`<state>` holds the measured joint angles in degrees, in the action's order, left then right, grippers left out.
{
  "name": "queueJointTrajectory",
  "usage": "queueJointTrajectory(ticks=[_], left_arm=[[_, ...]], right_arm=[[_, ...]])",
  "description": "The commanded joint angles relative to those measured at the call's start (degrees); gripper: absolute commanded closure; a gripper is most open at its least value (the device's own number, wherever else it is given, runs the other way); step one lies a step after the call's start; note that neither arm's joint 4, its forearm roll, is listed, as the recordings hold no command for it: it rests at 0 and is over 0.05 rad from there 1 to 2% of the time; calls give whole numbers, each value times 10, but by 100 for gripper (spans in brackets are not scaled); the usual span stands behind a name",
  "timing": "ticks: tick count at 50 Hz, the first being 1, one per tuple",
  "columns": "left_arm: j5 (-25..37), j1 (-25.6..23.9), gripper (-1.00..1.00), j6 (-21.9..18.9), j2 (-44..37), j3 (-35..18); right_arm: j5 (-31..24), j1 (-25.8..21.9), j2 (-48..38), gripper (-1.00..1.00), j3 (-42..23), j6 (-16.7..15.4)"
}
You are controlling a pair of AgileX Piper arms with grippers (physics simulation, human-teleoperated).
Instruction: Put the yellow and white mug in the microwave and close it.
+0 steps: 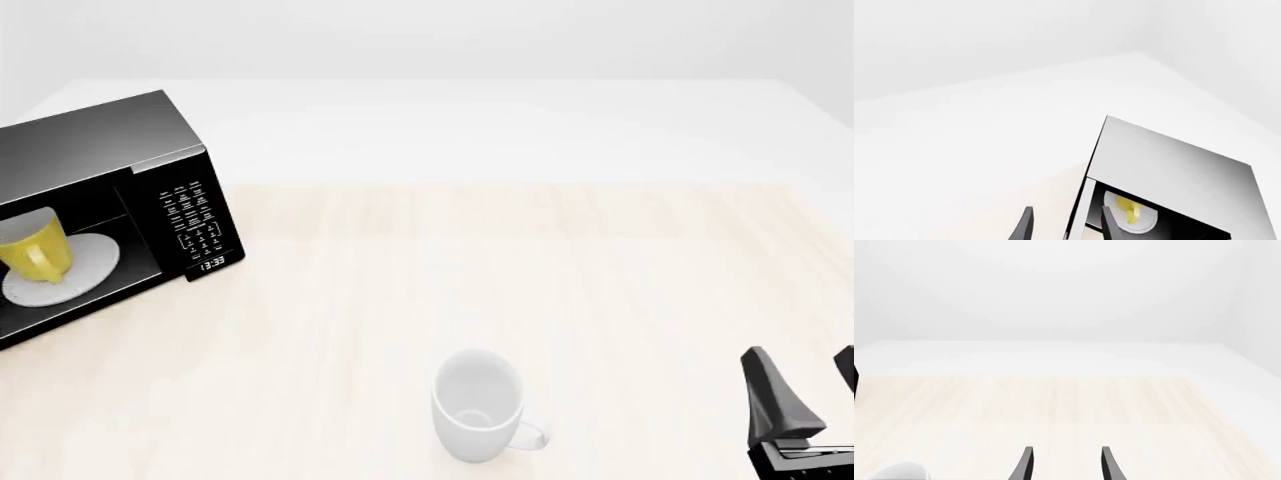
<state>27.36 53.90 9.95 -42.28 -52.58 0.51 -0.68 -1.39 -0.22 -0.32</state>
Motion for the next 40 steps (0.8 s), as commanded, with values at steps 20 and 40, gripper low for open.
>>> queueJointTrajectory(ticks=[20, 40], left_arm=[[48, 72, -100, -74, -54, -40], [39, 135, -100, -78, -84, -43]], right_arm=[[0, 0, 0, -100, 0, 0], [0, 0, -1, -100, 0, 0]])
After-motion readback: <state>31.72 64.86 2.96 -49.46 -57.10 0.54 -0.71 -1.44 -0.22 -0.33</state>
